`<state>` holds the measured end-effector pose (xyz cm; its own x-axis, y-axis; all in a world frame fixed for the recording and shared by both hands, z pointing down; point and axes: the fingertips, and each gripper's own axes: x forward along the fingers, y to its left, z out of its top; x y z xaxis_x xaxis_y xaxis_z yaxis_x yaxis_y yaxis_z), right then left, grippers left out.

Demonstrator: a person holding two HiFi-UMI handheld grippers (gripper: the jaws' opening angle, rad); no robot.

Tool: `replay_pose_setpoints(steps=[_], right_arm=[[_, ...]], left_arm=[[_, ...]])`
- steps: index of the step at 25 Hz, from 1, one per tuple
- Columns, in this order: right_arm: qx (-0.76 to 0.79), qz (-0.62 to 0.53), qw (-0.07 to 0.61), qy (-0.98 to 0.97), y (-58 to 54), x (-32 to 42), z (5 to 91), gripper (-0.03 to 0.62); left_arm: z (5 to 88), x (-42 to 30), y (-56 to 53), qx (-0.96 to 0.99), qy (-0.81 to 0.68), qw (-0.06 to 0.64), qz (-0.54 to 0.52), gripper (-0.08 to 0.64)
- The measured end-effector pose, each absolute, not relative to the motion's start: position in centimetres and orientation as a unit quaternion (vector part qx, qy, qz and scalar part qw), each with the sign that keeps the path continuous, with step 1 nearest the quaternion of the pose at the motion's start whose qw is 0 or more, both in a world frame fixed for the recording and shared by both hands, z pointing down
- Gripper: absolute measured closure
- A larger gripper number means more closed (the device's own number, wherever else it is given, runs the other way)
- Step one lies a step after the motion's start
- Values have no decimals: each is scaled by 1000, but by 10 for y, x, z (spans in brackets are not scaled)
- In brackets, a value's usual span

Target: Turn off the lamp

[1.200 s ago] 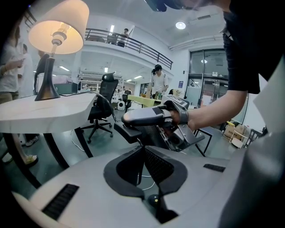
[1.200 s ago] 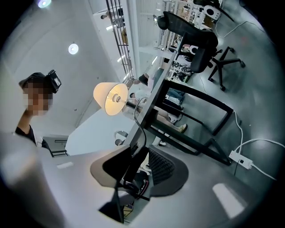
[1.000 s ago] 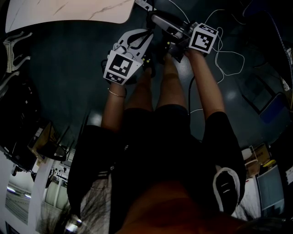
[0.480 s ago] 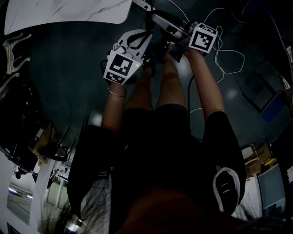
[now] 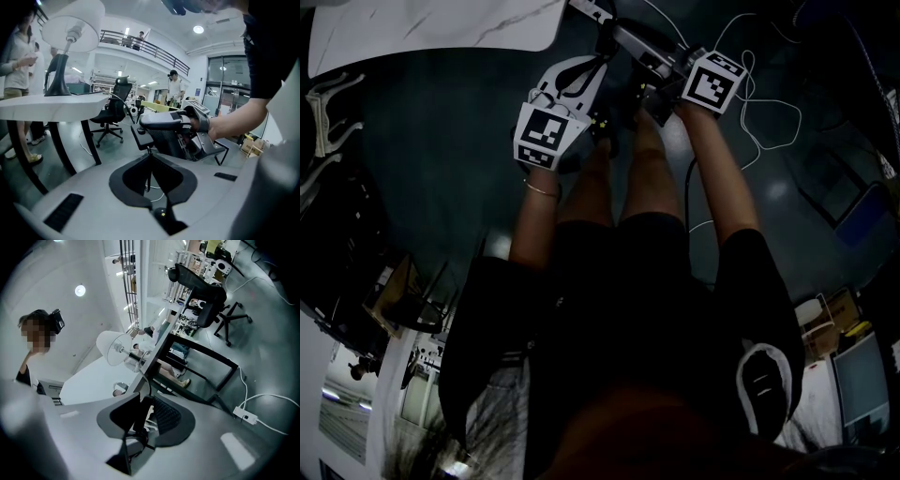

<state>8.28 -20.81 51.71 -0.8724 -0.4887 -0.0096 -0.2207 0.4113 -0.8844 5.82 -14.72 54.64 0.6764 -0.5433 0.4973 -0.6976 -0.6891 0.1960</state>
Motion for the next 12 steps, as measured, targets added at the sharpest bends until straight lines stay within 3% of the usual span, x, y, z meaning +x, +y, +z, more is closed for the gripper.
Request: replay_pose_setpoints(steps=[8, 12], right_arm=[[-249, -481, 127, 831, -210, 96, 522, 508], [-253, -477, 132, 831, -206, 95, 517, 557]], left_arm=[[544, 42, -158, 876, -389, 206, 196, 540], [546, 27, -160, 855, -431, 211, 199, 540]])
